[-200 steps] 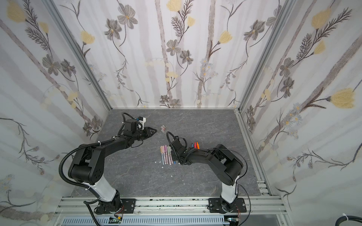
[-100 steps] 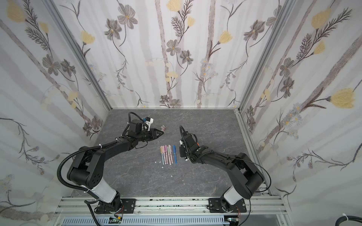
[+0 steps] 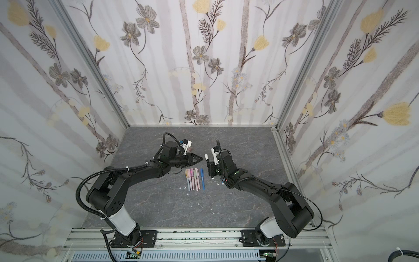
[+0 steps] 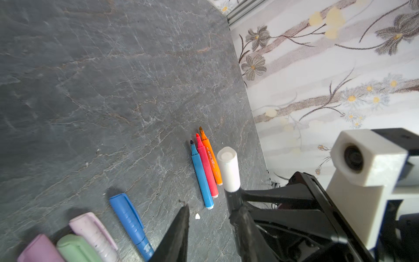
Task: Remove pen caps from pens
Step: Open the pen cap on the pen.
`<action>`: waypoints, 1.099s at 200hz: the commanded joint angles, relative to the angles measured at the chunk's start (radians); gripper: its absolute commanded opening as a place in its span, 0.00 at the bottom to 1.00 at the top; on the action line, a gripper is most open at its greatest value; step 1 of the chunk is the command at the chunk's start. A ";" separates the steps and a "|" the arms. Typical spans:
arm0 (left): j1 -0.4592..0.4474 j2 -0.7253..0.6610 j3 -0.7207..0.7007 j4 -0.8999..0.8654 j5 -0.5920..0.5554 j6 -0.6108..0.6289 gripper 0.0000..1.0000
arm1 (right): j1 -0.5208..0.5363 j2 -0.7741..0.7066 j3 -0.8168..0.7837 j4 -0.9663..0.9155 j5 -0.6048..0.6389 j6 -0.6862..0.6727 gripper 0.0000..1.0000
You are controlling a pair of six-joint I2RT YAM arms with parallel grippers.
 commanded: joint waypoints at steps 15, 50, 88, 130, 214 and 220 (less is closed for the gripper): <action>-0.007 0.017 0.029 0.049 -0.007 -0.016 0.36 | 0.000 0.007 0.017 0.041 -0.034 0.001 0.03; -0.012 0.047 0.061 0.043 -0.015 -0.011 0.37 | 0.002 0.020 0.015 0.052 -0.050 0.008 0.02; -0.019 0.082 0.083 0.049 -0.015 -0.013 0.37 | 0.001 0.023 0.013 0.059 -0.061 0.013 0.02; -0.020 0.099 0.096 0.052 -0.026 -0.013 0.35 | 0.001 0.035 0.018 0.065 -0.074 0.015 0.02; -0.023 0.115 0.108 0.065 -0.017 -0.020 0.15 | 0.002 0.042 0.011 0.080 -0.077 0.020 0.02; -0.022 0.116 0.108 0.068 -0.016 -0.023 0.13 | 0.000 0.042 0.011 0.080 -0.076 0.019 0.02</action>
